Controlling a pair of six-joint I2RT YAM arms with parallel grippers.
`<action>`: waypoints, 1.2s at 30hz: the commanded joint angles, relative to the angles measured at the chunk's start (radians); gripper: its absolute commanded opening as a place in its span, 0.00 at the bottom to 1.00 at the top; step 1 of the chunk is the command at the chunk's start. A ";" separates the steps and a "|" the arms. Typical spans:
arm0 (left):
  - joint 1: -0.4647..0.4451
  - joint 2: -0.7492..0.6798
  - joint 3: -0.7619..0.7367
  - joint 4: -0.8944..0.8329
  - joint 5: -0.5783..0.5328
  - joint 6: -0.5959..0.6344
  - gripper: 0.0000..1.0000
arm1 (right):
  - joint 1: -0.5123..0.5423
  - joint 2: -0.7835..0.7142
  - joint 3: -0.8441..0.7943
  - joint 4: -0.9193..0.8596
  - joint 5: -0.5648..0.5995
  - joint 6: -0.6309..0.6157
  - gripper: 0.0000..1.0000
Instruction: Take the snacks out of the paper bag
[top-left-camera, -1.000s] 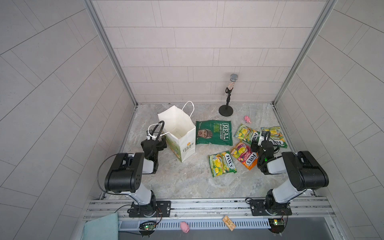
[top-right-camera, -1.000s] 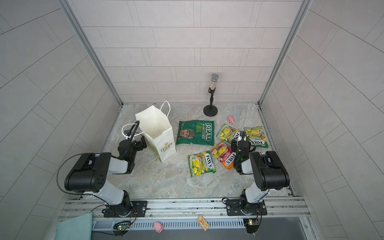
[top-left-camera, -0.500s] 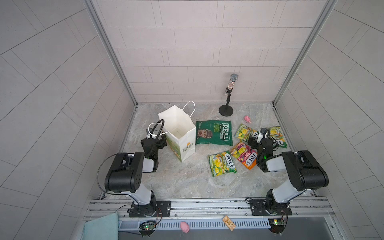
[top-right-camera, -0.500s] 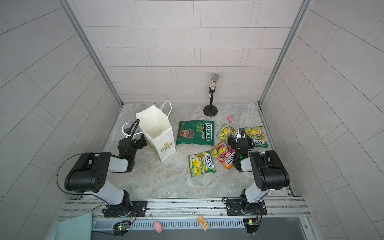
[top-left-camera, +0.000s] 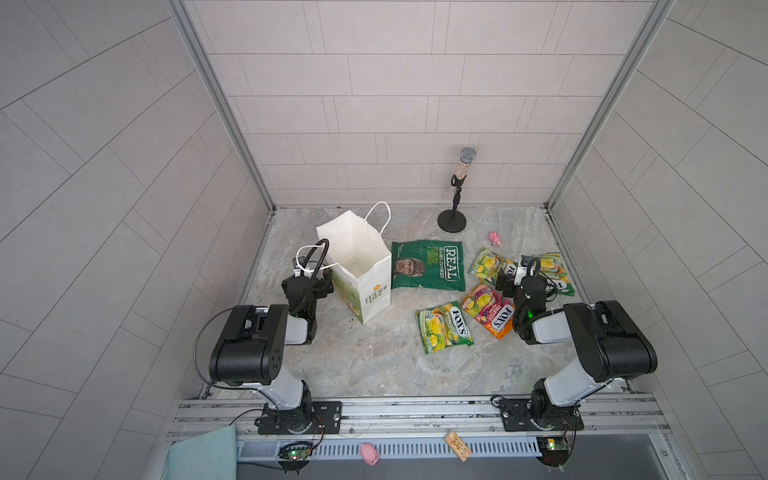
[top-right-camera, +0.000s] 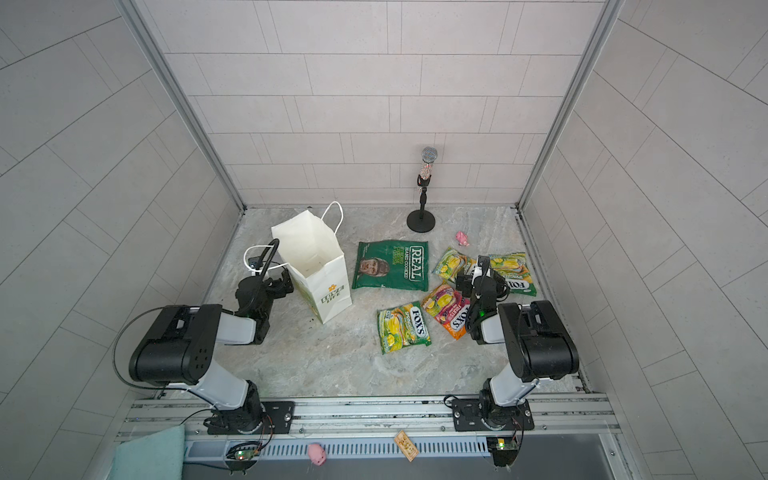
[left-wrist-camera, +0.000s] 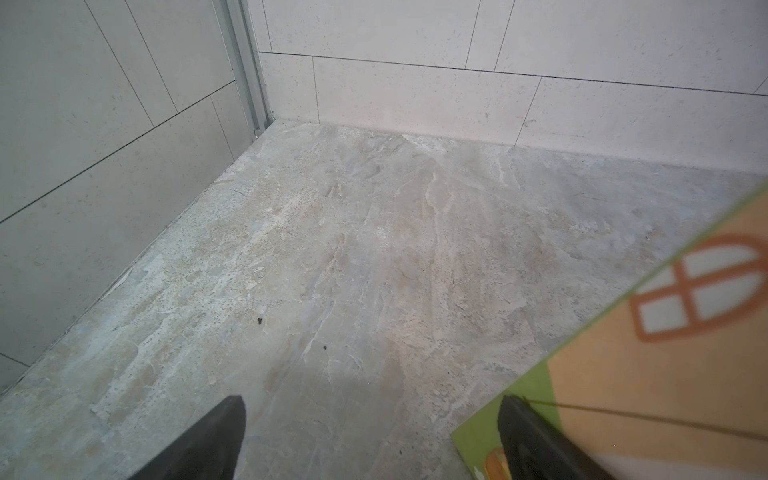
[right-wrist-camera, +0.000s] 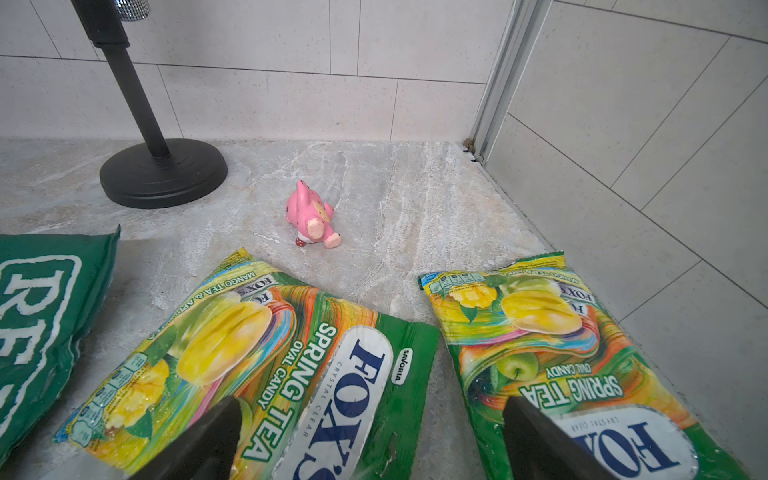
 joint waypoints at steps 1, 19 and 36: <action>0.000 -0.010 0.022 -0.010 0.011 0.012 1.00 | 0.002 -0.007 0.004 0.004 0.016 -0.017 0.99; -0.005 -0.007 0.019 -0.001 0.010 0.023 1.00 | 0.004 0.004 -0.062 0.142 0.019 -0.016 0.99; -0.006 -0.007 0.016 0.006 0.008 0.022 1.00 | 0.003 -0.002 -0.035 0.084 0.026 -0.014 0.99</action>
